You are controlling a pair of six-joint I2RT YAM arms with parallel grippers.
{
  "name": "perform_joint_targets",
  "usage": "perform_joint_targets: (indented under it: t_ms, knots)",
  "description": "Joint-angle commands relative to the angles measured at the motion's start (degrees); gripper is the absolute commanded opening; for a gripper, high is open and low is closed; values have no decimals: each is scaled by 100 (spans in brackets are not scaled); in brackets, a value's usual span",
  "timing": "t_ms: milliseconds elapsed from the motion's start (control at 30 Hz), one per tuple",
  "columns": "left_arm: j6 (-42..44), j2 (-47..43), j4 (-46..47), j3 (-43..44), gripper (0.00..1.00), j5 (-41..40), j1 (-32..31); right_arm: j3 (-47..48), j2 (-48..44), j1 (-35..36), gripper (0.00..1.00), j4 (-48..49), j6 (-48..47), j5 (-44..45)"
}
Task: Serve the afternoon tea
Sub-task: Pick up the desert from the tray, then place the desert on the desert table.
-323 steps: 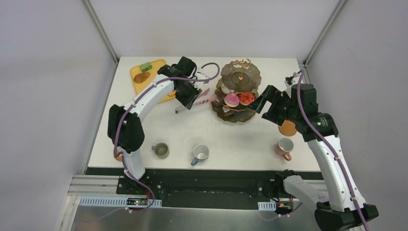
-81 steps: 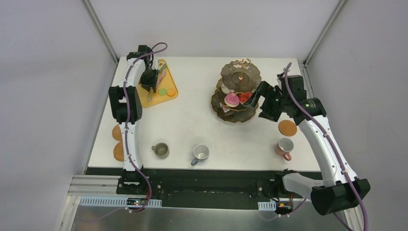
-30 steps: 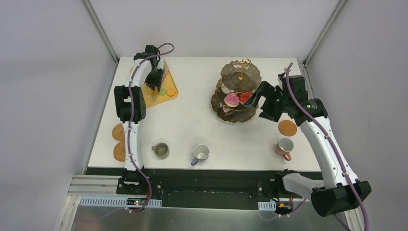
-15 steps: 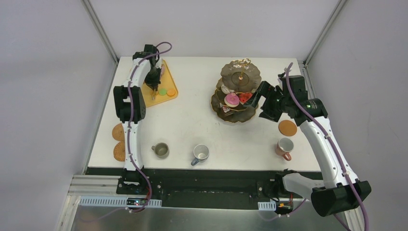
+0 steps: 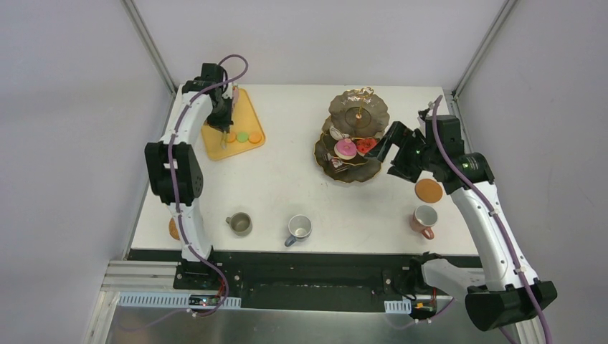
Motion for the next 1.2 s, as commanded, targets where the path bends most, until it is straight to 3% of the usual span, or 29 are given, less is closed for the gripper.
perform_joint_targets:
  t_ms: [0,100,500,1167]
  knots:
    - [594,-1014,789,-721,0,637,-405,-81,-260,-28,99,129,34,-132]
    - [1018,-1088,756,-888,0,930,-820,-137,-350,-26,99,130,34,-189]
    - [1045,-257,515,-498,0,924,-2386,-171,-453,-29,99,106,60,-319]
    - [1073,265,225,-293,0,895,-3259,-202,-530,-32,99,94,64,-241]
